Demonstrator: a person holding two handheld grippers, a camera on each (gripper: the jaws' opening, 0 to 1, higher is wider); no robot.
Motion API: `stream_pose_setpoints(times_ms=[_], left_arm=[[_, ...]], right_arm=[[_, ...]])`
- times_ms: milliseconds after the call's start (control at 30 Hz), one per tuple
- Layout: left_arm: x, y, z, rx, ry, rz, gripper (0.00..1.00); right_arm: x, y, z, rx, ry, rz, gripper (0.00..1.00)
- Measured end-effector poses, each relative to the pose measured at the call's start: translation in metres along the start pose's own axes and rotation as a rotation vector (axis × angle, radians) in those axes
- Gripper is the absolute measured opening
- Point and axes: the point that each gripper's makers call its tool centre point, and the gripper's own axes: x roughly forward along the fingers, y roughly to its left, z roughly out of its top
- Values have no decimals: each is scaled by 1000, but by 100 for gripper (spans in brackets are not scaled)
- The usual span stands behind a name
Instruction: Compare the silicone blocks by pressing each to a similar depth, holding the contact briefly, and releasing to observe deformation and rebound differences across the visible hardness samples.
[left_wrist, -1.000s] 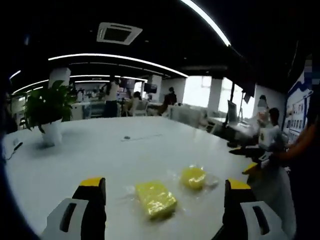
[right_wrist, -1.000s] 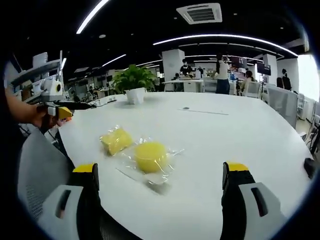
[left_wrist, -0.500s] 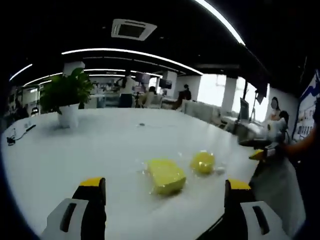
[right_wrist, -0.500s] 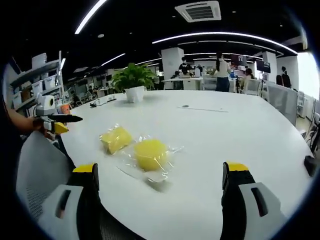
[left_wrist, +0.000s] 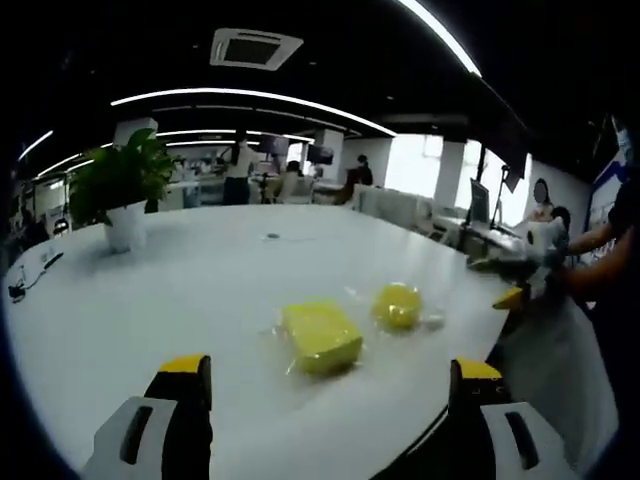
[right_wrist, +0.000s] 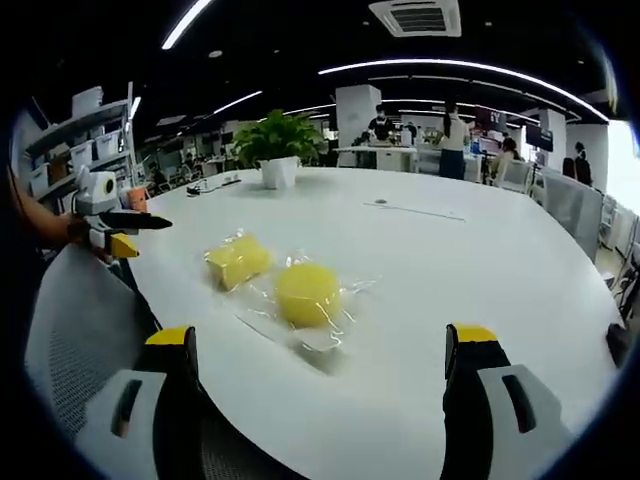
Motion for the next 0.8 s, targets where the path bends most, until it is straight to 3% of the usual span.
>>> stream_pose_setpoints(times_ms=[133, 267, 333, 467, 700, 800], left_arm=[[-3, 6, 7, -33, -54, 16, 100], [-2, 3, 5, -38, -29, 11, 100], [-3, 0, 9, -13, -54, -1, 100], [-1, 8, 3, -68, -38, 12, 100], [2, 13, 0, -71, -10, 30, 100], [0, 15, 7, -56, -50, 39, 100]], right_arm=[[0, 2, 1, 8, -1, 4, 96], [2, 3, 0, 10, 8, 16, 96], [2, 5, -2, -1, 20, 22, 96], [3, 1, -4, 18, 26, 11, 96], [3, -1, -4, 30, 28, 0, 96], [3, -6, 1, 76, 3, -17, 96]])
